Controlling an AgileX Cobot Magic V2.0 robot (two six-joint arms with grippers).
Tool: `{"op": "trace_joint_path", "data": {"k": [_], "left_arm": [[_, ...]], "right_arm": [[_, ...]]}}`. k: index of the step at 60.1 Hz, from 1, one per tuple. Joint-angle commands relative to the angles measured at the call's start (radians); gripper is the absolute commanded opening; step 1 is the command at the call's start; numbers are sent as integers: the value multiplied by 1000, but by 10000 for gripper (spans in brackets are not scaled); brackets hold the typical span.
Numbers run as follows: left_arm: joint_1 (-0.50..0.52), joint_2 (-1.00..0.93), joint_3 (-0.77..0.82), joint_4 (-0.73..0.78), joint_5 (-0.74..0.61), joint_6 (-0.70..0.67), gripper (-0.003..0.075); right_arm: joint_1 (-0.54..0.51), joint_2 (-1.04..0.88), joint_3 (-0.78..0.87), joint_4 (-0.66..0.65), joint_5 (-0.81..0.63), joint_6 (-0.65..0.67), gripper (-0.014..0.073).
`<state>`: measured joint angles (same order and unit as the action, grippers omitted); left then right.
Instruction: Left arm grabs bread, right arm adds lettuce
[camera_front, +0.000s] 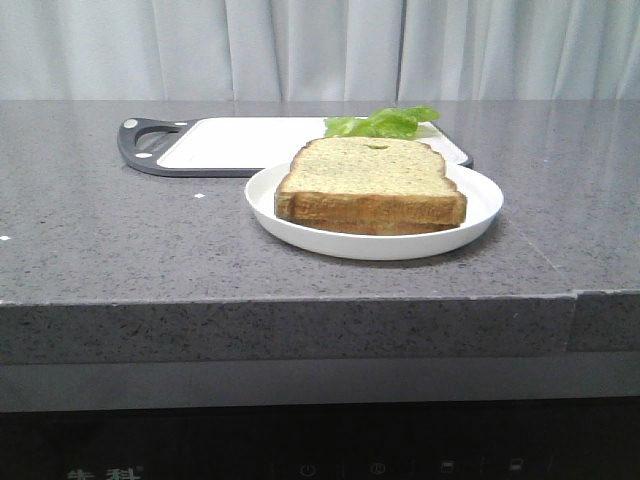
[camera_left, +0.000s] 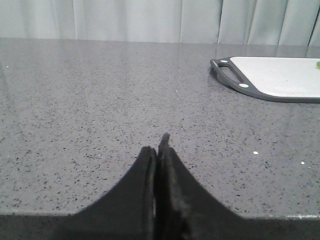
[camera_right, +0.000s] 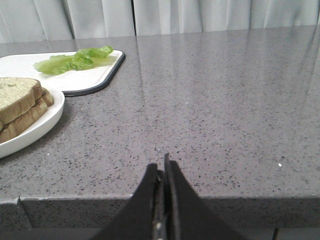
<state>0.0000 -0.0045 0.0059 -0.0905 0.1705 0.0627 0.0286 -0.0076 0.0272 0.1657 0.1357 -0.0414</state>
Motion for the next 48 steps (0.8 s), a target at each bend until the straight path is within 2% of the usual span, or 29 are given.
{"op": "trace_joint_path", "data": {"k": [1, 18, 23, 27, 33, 41, 48], "left_arm": [[-4, -17, 3, -11, -91, -5, -20], [-4, -15, -44, -35, -184, -5, -21], [-4, 5, -134, 19, -138, -5, -21], [-4, 50, -235, 64, -52, -5, -21], [-4, 177, -395, 79, 47, -5, -21], [-4, 345, -519, 74, 100, -5, -20], [-4, 415, -543, 74, 104, -5, -19]], "right_arm": [[-6, -24, -2, -7, -87, -5, -61], [-6, -24, -36, -5, -96, -5, -61], [-6, -17, -109, -11, -36, -12, -61], [-6, 9, -184, -32, 34, -14, -61], [-6, 94, -311, -59, 119, -14, -61], [-6, 228, -425, -60, 123, -14, -61], [-6, 312, -475, -60, 123, -14, -59]]}}
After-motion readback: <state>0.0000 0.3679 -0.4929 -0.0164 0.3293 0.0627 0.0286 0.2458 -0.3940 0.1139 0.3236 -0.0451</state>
